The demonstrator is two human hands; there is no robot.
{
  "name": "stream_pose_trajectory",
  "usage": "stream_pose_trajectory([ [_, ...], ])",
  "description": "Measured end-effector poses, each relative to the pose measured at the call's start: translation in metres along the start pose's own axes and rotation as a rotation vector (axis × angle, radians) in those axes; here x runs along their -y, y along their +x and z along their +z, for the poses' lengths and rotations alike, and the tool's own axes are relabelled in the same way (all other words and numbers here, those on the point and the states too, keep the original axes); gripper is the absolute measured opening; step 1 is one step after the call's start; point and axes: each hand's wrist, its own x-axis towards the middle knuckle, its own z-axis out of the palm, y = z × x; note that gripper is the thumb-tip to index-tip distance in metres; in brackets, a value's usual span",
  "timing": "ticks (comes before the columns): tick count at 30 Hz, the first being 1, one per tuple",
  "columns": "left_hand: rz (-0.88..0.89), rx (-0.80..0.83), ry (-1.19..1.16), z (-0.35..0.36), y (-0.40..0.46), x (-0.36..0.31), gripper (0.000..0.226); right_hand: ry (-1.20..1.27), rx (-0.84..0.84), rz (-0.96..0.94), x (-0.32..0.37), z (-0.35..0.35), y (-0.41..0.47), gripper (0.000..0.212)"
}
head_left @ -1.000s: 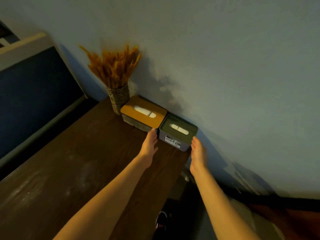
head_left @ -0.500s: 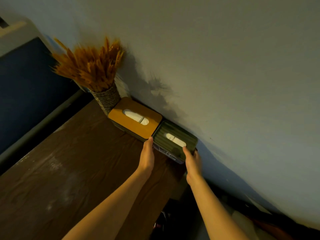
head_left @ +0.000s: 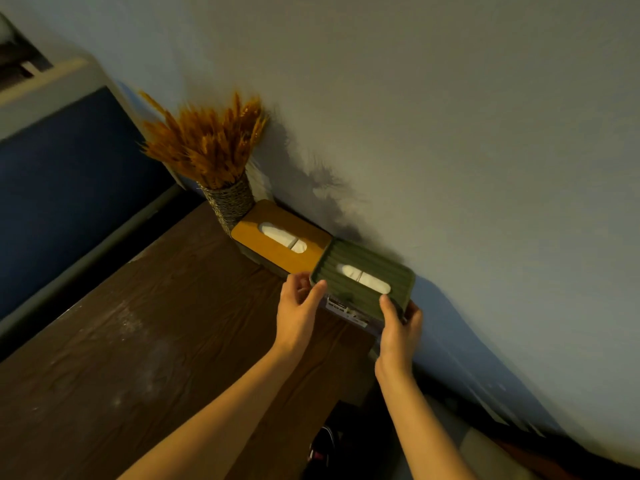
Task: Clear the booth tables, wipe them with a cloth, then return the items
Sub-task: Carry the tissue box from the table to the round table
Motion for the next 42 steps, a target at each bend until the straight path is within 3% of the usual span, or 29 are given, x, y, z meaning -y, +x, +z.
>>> stream_pose_trajectory([
  [3, 0.052, -0.052, -0.011, -0.017, 0.006, -0.014, 0.065, -0.012, 0.076, -0.054, 0.016, 0.024, -0.012, 0.043],
  [8, 0.032, -0.123, -0.128, -0.051, 0.037, -0.028, 0.047, -0.089, 0.219, -0.029, 0.029, 0.074, -0.02, 0.066],
  [13, -0.026, -0.173, -0.172, -0.075, 0.08, -0.031, 0.06, -0.147, 0.331, -0.015, 0.028, 0.12, -0.011, 0.06],
  [24, 0.031, -0.202, -0.036, -0.098, 0.14, -0.044, 0.03, -0.217, 0.353, 0.023, 0.007, 0.164, 0.007, 0.074],
  [30, -0.085, -0.13, -0.07, -0.105, 0.152, -0.053, 0.012, -0.074, 0.357, 0.274, 0.002, 0.164, 0.012, 0.09],
  [37, -0.207, -0.02, -0.043, -0.11, 0.148, -0.063, 0.029, -0.093, 0.422, 0.338, 0.005, 0.16, 0.017, 0.087],
  [42, -0.34, -0.03, 0.042, -0.117, 0.126, -0.054, 0.064, -0.119, 0.379, 0.364, 0.009, 0.148, 0.022, 0.086],
])
